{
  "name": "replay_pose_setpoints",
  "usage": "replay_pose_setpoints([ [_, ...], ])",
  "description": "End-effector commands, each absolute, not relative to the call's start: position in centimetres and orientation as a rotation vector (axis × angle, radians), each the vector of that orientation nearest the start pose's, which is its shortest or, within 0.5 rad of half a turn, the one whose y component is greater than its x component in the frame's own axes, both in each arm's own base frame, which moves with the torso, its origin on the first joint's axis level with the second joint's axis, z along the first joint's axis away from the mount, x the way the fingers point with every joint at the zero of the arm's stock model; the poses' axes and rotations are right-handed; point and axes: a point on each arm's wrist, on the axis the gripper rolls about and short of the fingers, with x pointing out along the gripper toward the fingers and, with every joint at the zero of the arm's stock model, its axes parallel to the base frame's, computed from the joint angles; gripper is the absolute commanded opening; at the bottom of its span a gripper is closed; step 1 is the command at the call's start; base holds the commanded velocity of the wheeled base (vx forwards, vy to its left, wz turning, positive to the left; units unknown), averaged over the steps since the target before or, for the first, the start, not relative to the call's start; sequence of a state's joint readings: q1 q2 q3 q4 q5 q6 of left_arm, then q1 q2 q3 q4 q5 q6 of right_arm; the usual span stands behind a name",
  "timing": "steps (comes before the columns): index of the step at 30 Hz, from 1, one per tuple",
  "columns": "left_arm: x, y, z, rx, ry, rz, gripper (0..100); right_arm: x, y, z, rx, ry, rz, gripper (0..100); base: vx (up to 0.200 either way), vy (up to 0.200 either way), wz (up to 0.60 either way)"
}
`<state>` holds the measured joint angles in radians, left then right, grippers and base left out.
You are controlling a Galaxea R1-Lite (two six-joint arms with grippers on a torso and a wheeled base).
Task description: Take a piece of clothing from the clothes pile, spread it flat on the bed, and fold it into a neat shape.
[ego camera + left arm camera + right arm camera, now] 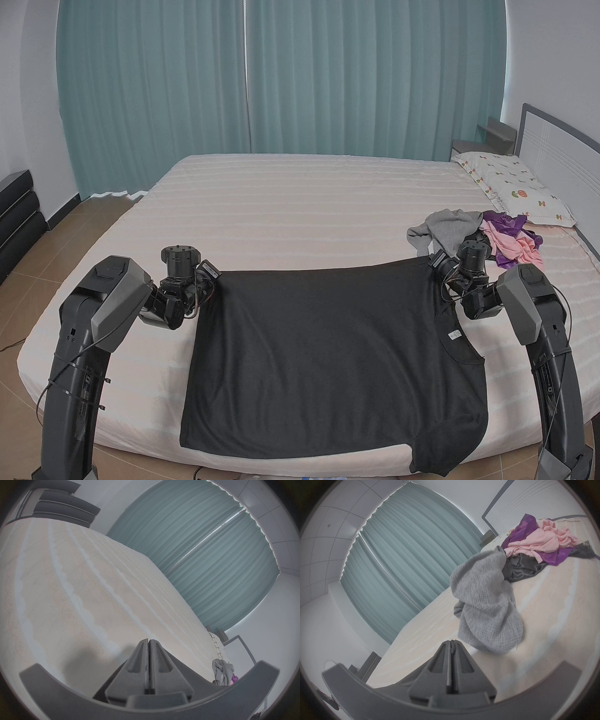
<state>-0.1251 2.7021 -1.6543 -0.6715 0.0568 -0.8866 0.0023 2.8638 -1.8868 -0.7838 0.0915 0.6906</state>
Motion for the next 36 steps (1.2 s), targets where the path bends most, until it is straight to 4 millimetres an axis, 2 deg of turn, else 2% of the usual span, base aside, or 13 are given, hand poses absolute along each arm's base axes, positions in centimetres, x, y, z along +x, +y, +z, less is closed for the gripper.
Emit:
replay_pose_setpoints([
  [1,51.5,-6.5,-2.7,-0.838,0.388,0.103,0,54.8,0.5,-5.5,0.691,0.243,0.016,0,0.000,0.000,0.00],
  [2,51.5,-6.5,-2.7,-0.838,0.388,0.103,0,54.8,0.5,-5.5,0.691,0.243,0.016,0,0.000,0.000,0.00],
  [3,51.5,-6.5,-2.8,-0.838,0.393,0.105,100,54.8,0.6,-5.8,0.688,0.248,0.016,0,0.000,0.000,0.00],
  [4,51.4,-6.5,-2.9,-0.835,0.406,0.110,100,54.8,0.7,-5.8,0.684,0.250,0.018,100,0.000,0.000,0.00],
  [12,51.4,-6.5,-2.9,-0.836,0.415,0.114,100,54.4,0.4,-5.2,0.655,0.258,0.012,100,0.000,0.000,0.00],
  [20,49.9,-6.0,-1.9,-0.848,0.443,0.131,100,53.1,-2.9,-2.0,0.664,0.242,-0.044,100,0.000,0.000,0.00],
  [26,46.8,-5.5,0.7,-0.958,0.507,0.073,100,49.7,-4.7,-0.7,0.687,0.340,-0.056,100,0.000,0.000,0.00],
  [27,45.6,-4.9,1.3,-0.971,0.537,0.058,100,48.0,-4.8,-1.0,0.698,0.395,-0.050,100,0.000,0.000,0.00],
  [28,45.4,-4.8,1.4,-0.972,0.543,0.058,100,47.7,-4.9,-1.0,0.699,0.403,-0.049,100,0.000,0.000,0.00],
  [32,43.1,-3.9,2.8,-0.981,0.572,0.071,100,43.5,-5.0,-1.0,0.737,0.469,-0.013,100,0.000,0.000,0.00],
  [33,43.1,-3.9,2.8,-0.981,0.572,0.071,100,43.5,-5.0,-1.0,0.737,0.469,-0.013,100,0.000,0.000,0.00],
  [34,41.9,-3.8,2.9,-0.979,0.595,0.084,100,41.7,-4.9,-0.8,0.747,0.496,-0.009,100,0.000,0.000,0.00],
  [36,40.4,-3.9,2.7,-0.975,0.631,0.097,100,40.0,-4.7,-0.7,0.753,0.526,-0.022,100,0.000,0.000,0.00],
])
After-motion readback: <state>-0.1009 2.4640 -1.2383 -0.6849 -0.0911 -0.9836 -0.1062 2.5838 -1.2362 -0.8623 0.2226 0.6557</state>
